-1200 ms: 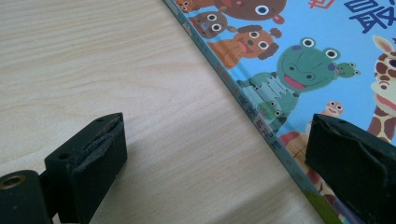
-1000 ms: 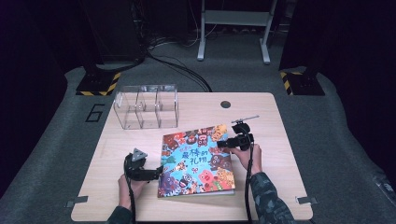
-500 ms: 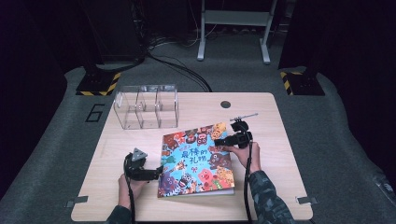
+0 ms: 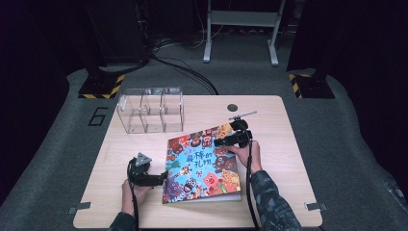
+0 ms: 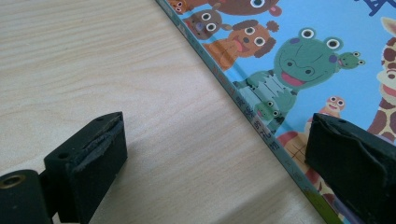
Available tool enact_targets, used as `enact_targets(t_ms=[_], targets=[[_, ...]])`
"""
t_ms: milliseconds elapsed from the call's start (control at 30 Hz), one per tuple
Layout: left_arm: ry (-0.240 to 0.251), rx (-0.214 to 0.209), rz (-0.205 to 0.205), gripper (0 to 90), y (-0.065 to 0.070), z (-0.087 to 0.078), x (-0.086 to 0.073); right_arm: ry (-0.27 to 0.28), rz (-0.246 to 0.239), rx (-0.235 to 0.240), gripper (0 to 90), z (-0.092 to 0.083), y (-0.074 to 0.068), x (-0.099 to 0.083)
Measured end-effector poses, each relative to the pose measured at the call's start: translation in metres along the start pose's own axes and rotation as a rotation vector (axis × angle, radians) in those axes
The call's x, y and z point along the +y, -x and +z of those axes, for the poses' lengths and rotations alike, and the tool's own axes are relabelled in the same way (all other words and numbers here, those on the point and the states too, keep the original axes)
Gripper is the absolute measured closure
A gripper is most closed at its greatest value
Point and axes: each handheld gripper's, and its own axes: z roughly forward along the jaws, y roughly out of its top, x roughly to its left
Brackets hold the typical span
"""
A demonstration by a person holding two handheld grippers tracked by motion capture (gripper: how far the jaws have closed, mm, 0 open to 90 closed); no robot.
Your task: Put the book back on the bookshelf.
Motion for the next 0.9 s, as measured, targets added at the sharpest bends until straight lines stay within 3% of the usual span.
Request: enact_targets(t_ms=[600, 900], targets=[[0.005, -0.009, -0.004, 5.5, -0.0001, 0.0, -0.0003, 0.008, 0.007, 0.058, 51.2, -0.0014, 0.007, -0.0002], [0.0, -0.015, -0.001, 5.5, -0.0008, -0.0004, -0.0001, 0.041, -0.028, 0.086, 55.5, -0.0056, 0.0017, 0.0018]])
